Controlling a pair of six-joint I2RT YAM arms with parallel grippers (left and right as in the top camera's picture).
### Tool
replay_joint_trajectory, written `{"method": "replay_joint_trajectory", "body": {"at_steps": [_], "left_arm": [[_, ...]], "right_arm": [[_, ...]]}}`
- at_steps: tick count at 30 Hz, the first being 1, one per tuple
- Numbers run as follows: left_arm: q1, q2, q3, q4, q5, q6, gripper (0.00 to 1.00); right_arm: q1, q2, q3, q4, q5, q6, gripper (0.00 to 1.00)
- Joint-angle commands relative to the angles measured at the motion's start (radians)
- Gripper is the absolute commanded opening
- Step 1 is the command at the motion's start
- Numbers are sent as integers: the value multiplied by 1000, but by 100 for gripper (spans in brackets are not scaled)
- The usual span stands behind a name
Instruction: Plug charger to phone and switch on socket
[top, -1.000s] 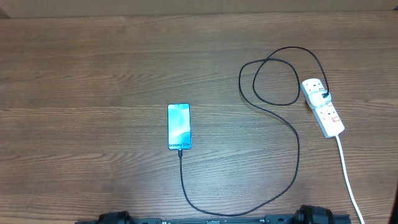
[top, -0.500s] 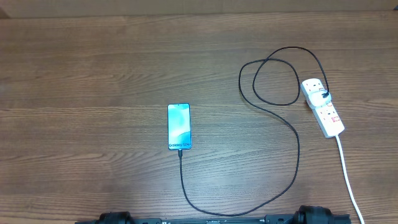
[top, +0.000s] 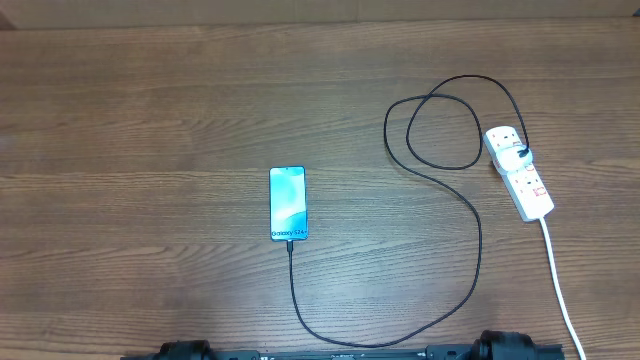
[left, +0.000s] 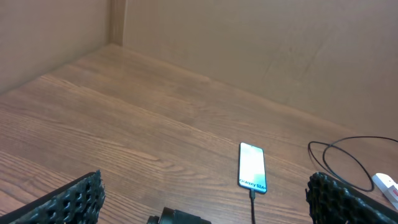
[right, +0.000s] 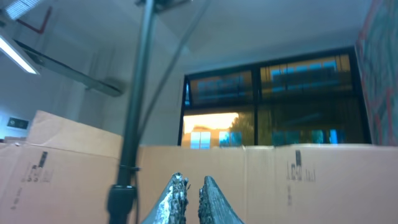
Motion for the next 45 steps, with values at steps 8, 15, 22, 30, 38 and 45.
{"method": "replay_joint_trajectory", "body": {"at_steps": [8,15,22,30,38,45], "left_arm": [[-1,-17,4,2,-10,16,100],[-2,-17,4,2,-10,16,100],[-2,-17,4,2,-10,16,100],[-1,-17,4,2,-10,16,100],[-1,-17,4,2,-10,16,100],[-1,-17,4,2,-10,16,100]], "right_arm": [[17,-132,10,-6,43,-13,16],[31,-183,12,-6,45,-13,29],[50,-209,59,-33,114,-13,36],[54,-208,93,-18,243,-12,100],[52,-208,-85,42,306,-11,100],[52,-208,-499,143,352,62,100]]}}
